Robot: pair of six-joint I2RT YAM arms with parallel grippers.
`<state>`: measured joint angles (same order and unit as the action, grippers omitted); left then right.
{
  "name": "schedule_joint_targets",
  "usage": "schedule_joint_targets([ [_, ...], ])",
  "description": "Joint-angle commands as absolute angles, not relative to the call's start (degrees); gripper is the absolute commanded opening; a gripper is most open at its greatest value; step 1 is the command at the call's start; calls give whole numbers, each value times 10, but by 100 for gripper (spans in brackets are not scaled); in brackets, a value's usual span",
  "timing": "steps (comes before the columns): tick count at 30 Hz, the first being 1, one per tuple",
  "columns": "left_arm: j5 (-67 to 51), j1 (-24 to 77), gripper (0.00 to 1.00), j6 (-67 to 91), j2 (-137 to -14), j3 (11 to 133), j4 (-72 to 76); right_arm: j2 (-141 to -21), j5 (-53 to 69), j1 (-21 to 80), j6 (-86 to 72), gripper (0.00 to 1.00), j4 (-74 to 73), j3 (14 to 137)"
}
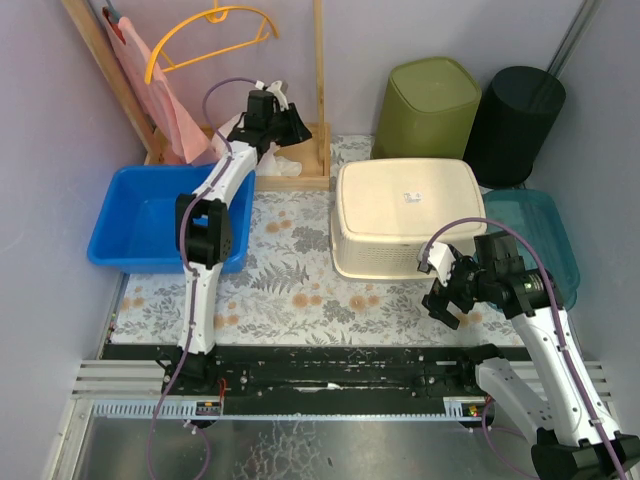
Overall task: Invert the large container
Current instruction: Adjust the container at the center of the board.
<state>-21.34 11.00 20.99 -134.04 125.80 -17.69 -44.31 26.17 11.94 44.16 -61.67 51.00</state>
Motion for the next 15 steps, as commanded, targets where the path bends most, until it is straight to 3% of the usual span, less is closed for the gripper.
schedule_joint_targets([
  [1,-161,141,29,262,-1392,1284,-112,-433,263,116,439,99,-624,517],
  [15,-197,166,29,278,-1424,1318,-97,-447,270,117,441,99,-622,516],
])
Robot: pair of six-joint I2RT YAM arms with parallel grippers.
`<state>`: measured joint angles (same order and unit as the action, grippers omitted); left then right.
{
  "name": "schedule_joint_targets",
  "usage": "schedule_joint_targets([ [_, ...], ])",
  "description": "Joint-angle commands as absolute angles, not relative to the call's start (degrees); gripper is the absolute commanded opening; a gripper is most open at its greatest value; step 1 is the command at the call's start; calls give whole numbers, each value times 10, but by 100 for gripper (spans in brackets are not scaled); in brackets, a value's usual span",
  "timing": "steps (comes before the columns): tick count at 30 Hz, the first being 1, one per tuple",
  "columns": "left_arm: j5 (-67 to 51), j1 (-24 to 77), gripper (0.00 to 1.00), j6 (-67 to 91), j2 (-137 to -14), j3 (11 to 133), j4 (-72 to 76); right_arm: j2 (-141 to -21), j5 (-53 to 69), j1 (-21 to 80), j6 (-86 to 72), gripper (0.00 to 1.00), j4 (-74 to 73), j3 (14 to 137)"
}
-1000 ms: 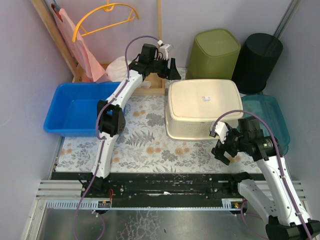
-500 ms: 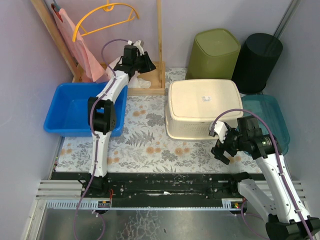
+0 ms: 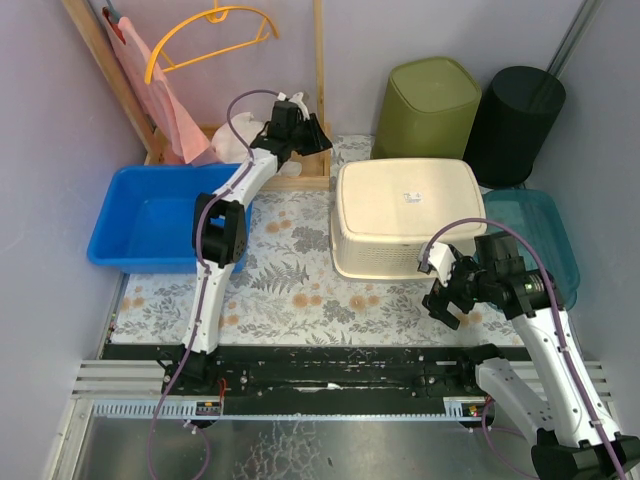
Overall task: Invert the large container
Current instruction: Adjust the container at the center of the board.
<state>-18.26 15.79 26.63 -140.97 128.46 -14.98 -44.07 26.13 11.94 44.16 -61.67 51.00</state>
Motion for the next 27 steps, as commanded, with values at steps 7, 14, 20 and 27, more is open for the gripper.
schedule_joint_targets([
  [7,-227,165,20,250,-1438,1343,-85,-450,247,116,449,99,-614,495],
  [14,-360,154,13,326,-1446,1322,-56,-453,216,116,466,99,-589,477],
  [20,-488,142,11,365,-1445,1289,-36,-458,181,116,475,99,-554,451],
  [27,-602,150,12,398,-1392,1170,62,-458,69,116,483,99,-414,381],
])
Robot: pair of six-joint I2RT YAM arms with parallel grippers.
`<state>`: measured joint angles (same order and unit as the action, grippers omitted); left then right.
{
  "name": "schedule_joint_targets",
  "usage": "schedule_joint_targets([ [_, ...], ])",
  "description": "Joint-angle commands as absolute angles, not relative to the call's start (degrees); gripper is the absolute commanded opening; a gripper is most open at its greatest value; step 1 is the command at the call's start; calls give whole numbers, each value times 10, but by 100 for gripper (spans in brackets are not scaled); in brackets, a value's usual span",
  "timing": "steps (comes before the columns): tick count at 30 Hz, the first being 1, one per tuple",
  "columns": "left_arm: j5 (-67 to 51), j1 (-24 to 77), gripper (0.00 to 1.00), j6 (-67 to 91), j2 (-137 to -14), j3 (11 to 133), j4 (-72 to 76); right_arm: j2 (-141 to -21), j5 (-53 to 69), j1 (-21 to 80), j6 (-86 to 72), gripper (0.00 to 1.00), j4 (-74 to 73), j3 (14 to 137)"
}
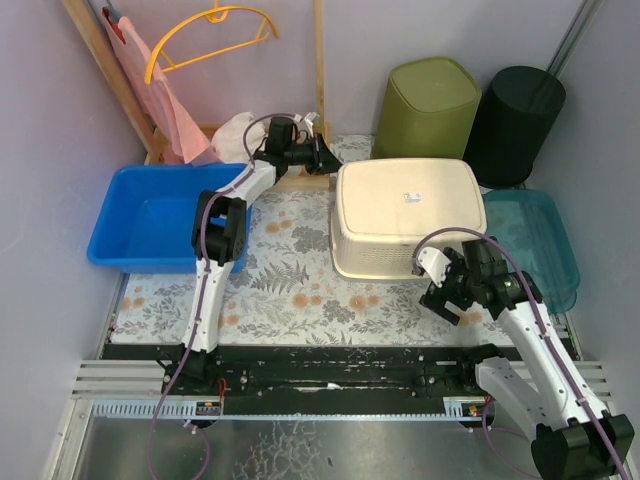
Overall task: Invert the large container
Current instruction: Adjust the container at the center of the board.
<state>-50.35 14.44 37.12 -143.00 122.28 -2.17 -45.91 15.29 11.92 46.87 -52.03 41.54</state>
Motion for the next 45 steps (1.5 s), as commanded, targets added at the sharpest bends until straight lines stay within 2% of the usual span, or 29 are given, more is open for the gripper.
schedule_joint_targets([
  [1,-609,153,12,396,-1382,1155,67,-458,48,116,479,99,-380,367],
  [15,-739,212,14,353,-1277,972,105,-473,-65,116,465,99,-132,290],
  [19,-741,228,14,332,-1246,924,99,-491,-62,117,465,99,-75,280],
  [27,-741,256,13,204,-1187,851,-33,-566,-75,116,492,99,62,260],
  [37,-746,277,11,176,-1092,715,-41,-617,-87,116,482,99,151,277],
  [45,-742,318,11,180,-1035,671,-41,-660,-221,116,513,99,246,297],
])
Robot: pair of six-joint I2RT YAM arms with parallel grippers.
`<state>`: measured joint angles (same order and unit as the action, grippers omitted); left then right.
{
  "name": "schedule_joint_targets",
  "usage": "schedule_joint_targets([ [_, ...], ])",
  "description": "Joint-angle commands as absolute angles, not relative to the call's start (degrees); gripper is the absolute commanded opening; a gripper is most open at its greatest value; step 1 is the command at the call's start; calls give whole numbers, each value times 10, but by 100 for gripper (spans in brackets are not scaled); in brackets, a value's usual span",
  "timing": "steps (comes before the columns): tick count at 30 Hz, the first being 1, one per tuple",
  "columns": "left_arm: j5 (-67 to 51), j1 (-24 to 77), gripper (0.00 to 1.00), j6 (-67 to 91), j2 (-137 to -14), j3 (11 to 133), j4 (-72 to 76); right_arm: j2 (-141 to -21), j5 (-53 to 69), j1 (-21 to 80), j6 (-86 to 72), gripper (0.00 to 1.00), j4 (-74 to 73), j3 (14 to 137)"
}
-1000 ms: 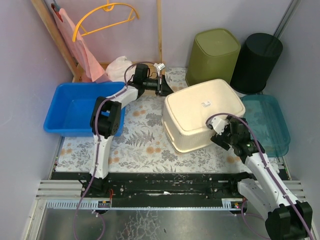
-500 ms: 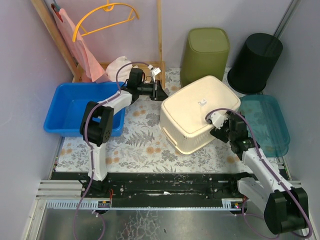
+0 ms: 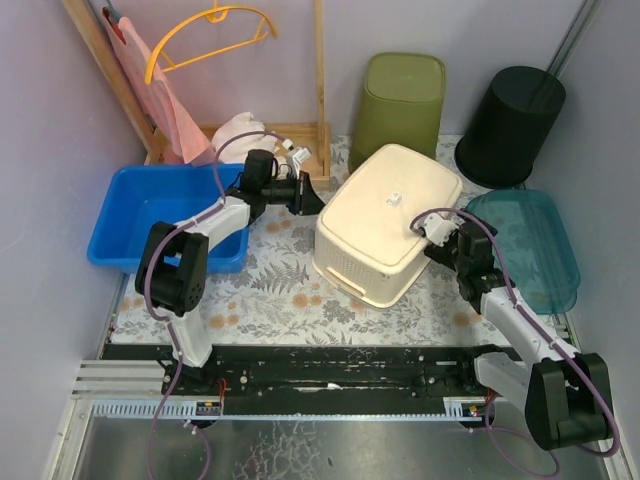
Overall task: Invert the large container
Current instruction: Adjust the container at the center of the board.
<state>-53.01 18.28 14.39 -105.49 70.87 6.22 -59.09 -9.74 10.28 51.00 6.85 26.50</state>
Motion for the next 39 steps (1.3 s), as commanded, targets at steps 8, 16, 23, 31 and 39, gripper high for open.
schedule_joint_targets([
  [8,-742,378,11,170,-1010,653,-47,-692,-316,117,518,99,289,393],
  [16,-724,401,9,121,-1065,697,-105,-615,-286,116,484,99,91,515],
  [23,-646,400,5,-15,-1043,731,-213,-586,-272,116,471,99,-32,575],
  [31,-523,403,3,29,-1118,861,-197,-583,-173,115,405,99,-140,644],
  [39,-409,403,3,79,-1154,939,-133,-539,-145,109,415,99,-166,605],
])
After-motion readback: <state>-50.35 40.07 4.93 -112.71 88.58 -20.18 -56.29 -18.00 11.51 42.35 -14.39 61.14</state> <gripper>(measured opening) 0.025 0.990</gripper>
